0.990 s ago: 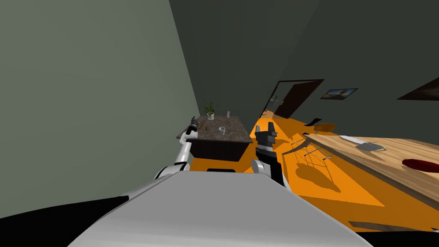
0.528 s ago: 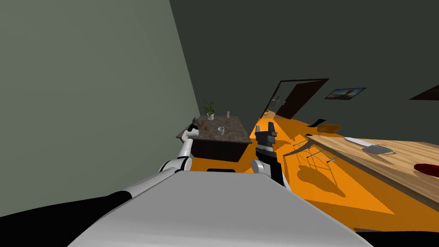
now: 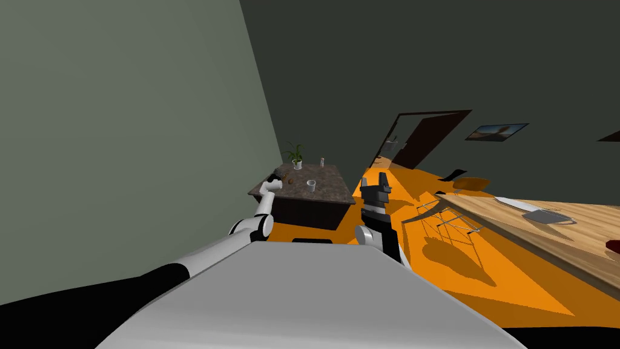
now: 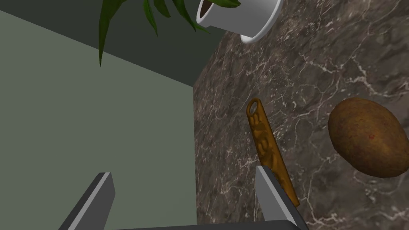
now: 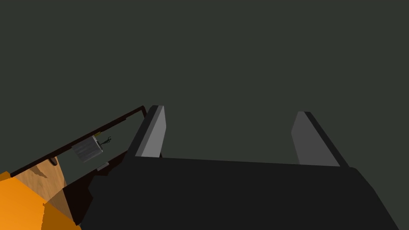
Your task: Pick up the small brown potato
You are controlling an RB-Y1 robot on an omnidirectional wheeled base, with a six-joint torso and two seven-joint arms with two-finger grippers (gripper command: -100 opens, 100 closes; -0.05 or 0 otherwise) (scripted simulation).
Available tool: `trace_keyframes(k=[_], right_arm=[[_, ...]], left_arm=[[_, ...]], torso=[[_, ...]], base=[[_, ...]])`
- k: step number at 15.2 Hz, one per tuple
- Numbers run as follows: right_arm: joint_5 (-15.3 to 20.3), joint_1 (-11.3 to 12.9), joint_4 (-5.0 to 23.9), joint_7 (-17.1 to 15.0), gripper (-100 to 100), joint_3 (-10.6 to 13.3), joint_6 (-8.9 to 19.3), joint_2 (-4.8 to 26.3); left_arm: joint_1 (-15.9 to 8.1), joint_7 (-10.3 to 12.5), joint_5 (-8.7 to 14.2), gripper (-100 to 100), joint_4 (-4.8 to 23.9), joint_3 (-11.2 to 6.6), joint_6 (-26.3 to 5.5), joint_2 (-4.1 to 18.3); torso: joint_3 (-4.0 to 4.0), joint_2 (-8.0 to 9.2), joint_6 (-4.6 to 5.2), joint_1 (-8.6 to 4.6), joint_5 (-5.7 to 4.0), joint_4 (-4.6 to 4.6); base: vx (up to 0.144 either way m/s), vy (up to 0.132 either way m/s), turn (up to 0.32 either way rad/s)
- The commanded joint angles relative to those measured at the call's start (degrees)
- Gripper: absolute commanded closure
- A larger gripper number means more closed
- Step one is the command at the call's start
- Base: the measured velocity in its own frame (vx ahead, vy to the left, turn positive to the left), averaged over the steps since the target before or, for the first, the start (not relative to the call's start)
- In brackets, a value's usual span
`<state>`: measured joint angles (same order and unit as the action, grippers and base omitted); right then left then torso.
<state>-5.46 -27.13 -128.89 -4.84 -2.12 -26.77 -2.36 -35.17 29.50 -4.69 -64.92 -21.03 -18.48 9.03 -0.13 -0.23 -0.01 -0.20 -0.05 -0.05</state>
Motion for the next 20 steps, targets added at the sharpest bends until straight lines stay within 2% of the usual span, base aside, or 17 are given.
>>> trace_keyframes(k=[1,2,3,5,6,7,8,10,11,12,13,14,15,19,20], right_arm=[[0.0,0.0,0.0,0.0,0,0.0,0.0,0.0],[0.0,0.0,0.0,0.0,0,0.0,0.0,0.0],[0.0,0.0,0.0,0.0,0,0.0,0.0,0.0],[0.0,0.0,0.0,0.0,0,0.0,0.0,0.0],[0.0,0.0,0.0,0.0,0,0.0,0.0,0.0],[0.0,0.0,0.0,0.0,0,0.0,0.0,0.0],[0.0,0.0,0.0,0.0,0,0.0,0.0,0.0],[0.0,0.0,0.0,0.0,0,0.0,0.0,0.0],[0.0,0.0,0.0,0.0,0,0.0,0.0,0.0],[0.0,0.0,0.0,0.0,0,0.0,0.0,0.0],[0.0,0.0,0.0,0.0,0,0.0,0.0,0.0],[0.0,0.0,0.0,0.0,0,0.0,0.0,0.0],[0.0,0.0,0.0,0.0,0,0.0,0.0,0.0],[0.0,0.0,0.0,0.0,0,0.0,0.0,0.0],[0.0,0.0,0.0,0.0,0,0.0,0.0,0.0]], left_arm=[[-1.5,0.9,-0.2,-100,2.9,-0.85,-1.5,-0.3],[-1.5,0.9,-0.2,-100,2.9,-0.85,-1.5,-0.3],[-3.4,1.9,-0.3,-100,4.7,-1.84,-3.3,-0.5],[-3.4,1.9,-0.3,-100,5.8,-1.84,-3.3,-0.5],[-5.1,2.9,-0.2,-100,7.6,-2.79,-5.1,-0.7],[-5.1,2.9,-0.2,-100,8.6,-2.79,-5.1,-0.7],[-6.7,3.9,-0.2,-100,10.0,-3.70,-6.7,-0.9],[-6.7,3.9,-0.2,-100,11.2,-3.70,-6.7,-0.9],[-8.1,4.7,-0.2,-100,13.3,-4.57,-8.3,-1.1],[-8.1,4.7,-0.2,-100,13.8,-4.57,-8.3,-1.1],[-9.4,5.5,-0.1,-100,15.6,-5.39,-9.8,-1.3],[-9.4,5.5,-0.1,-100,16.2,-5.39,-9.8,-1.3],[-10.6,6.3,0.0,-100,17.7,-6.15,-11.1,-1.5],[-12.4,7.5,0.1,-100,22.1,-7.48,-13.5,-1.9],[-12.4,7.5,0.1,-100,22.3,-7.48,-13.5,-1.9]], torso=[[0.00,0.00,0.00,0.00,0.00,0.00],[0.00,0.00,0.00,0.01,0.00,0.00],[0.01,0.03,0.00,0.04,0.01,0.00],[0.00,0.00,0.00,0.05,0.01,0.00],[0.00,0.01,0.00,0.07,0.02,0.00],[0.00,-0.01,0.00,0.06,0.02,0.00],[-0.01,-0.02,-0.01,0.05,0.02,-0.01],[-0.05,-0.08,0.00,0.06,0.02,-0.02],[-0.04,-0.06,0.00,0.09,0.02,-0.02],[-0.03,-0.06,-0.01,0.11,0.02,-0.01],[-0.04,-0.06,0.00,0.11,0.03,-0.02],[-0.05,-0.08,-0.01,0.11,0.03,-0.02],[-0.05,-0.08,-0.01,0.11,0.03,-0.02],[-0.08,-0.14,-0.01,0.19,0.05,-0.04],[-0.08,-0.14,-0.01,0.20,0.05,-0.04]], base=[[0.022,-0.033,0.034],[0.014,-0.024,0.015],[0.022,-0.027,0.028],[0.024,-0.024,0.022],[0.028,-0.026,0.028],[0.033,-0.030,0.027],[0.043,-0.029,0.035],[0.041,-0.019,0.020],[0.035,-0.011,0.020],[0.039,-0.014,0.021],[0.044,-0.013,0.033],[0.046,-0.014,0.024],[0.055,-0.013,0.030],[0.057,0.003,0.023],[0.047,0.004,0.020]])
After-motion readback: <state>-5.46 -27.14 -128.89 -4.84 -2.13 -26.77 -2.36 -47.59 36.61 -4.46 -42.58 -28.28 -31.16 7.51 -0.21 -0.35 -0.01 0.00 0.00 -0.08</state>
